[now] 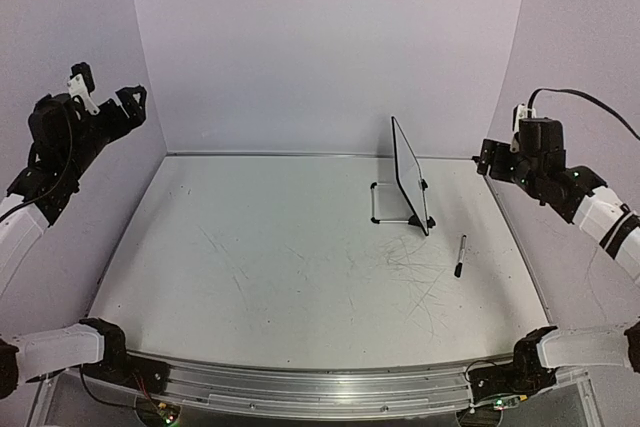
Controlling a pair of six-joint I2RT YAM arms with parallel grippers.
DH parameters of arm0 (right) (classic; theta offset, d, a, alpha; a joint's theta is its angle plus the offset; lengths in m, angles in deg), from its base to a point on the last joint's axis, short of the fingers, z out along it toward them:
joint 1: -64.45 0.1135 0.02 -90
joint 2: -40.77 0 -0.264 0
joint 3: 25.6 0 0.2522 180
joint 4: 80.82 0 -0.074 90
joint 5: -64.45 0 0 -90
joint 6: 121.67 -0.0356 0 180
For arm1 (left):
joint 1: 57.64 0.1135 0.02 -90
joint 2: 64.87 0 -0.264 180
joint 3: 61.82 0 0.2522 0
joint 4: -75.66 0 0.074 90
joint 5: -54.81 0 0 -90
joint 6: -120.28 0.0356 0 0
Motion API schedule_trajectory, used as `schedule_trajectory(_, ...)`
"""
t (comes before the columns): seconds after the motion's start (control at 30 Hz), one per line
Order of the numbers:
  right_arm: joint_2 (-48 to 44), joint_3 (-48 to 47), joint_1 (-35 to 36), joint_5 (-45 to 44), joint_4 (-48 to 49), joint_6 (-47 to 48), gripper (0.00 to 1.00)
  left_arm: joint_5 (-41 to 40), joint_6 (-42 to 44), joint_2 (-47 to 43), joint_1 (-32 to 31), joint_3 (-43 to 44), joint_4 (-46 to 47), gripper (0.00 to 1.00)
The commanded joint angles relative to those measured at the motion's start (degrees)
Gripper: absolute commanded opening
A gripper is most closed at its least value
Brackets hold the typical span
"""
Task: Write a sentence on the whiteboard
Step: Move the whiteboard to the center of the board.
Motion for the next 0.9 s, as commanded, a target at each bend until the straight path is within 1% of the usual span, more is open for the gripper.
schedule_trajectory(0.0,2.54,-0.52,-0.11,-0.31,-0.07,-1.79,0.98,5.57,-1.31,1.12,0.13,0.21,-0.17,0.99)
schedule_trajectory(0.07,4.73,-0.32,-0.16,-0.07,0.53,-1.93,0.98,8.37,-1.66,2.27,0.13,0.15,-0.16,0.99)
schedule_trajectory(0.13,6.99,0.19,-1.13,2.78,2.06,-2.29,0.98,10.66,-2.01,3.46,0.14,0.13,-0.15,0.99)
schedule_trajectory(0.2,8.91,1.15,-3.32,8.74,3.97,-3.50,0.98,12.64,-2.42,4.47,0.15,0.05,-0.18,0.99)
schedule_trajectory(0.37,12.44,3.24,-12.36,27.47,10.29,-9.56,0.98,16.29,-4.32,6.45,0.13,-0.55,-0.39,0.99)
schedule_trajectory(0.43,14.61,2.65,-13.54,31.89,11.81,-10.38,0.98,18.41,-5.53,7.05,0.13,-1.05,-0.42,0.99)
schedule_trajectory(0.53,19.58,0.56,-15.57,37.04,12.67,-12.32,0.91,22.19,-7.11,8.30,0.13,-2.29,-0.44,0.99)
schedule_trajectory(0.7,26.49,-0.43,-19.86,47.73,17.49,-16.90,0.82,24.76,-8.81,9.62,0.08,-4.14,-0.43,0.99)
schedule_trajectory(0.87,36.32,-2.97,-20.19,53.95,19.67,-19.10,0.70,26.55,-10.16,9.87,-0.25,-4.78,-0.42,0.98)
